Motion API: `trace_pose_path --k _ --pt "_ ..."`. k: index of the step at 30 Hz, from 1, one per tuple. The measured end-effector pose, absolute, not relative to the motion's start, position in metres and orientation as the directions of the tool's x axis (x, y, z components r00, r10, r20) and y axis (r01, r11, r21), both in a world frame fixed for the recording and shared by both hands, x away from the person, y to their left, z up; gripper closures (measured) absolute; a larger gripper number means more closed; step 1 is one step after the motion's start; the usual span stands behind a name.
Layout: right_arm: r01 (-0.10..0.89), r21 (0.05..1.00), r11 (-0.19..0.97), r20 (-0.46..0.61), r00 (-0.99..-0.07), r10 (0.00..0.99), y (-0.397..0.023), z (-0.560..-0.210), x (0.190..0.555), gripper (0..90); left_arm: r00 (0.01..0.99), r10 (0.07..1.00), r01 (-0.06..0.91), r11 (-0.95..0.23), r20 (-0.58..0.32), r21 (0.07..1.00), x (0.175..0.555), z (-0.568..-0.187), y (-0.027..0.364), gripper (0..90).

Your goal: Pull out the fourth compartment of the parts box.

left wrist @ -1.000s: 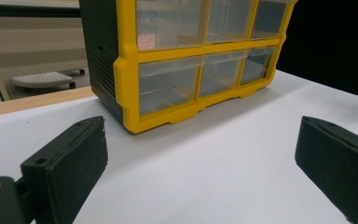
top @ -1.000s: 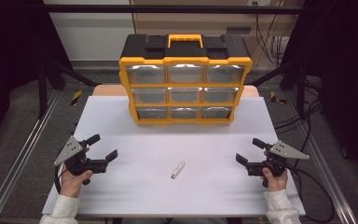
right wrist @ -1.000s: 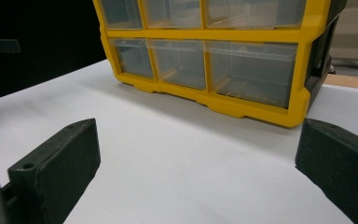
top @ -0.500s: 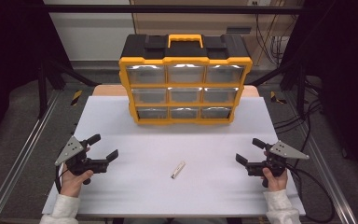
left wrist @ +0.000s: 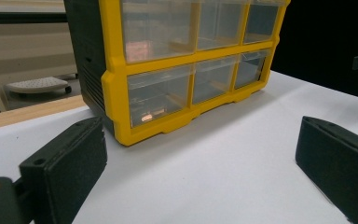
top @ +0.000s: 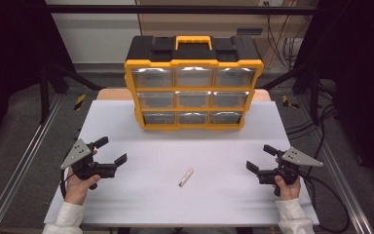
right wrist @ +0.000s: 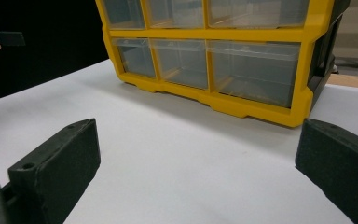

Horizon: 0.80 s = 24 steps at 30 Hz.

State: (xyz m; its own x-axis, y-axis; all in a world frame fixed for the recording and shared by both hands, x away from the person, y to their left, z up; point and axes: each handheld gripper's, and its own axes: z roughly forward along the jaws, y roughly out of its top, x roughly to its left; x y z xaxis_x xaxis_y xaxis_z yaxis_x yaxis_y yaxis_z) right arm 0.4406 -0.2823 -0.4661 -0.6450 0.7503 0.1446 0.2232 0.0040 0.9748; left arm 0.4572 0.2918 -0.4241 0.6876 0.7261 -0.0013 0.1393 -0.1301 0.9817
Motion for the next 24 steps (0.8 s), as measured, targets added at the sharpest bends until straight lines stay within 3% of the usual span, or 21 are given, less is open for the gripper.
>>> trace_pose_path --k 24 --pt "0.234 0.972 0.003 0.152 -0.641 0.752 -0.282 -0.466 0.441 0.3 0.715 0.695 0.12 -0.225 0.073 0.967 0.467 -0.409 0.273 1.7"
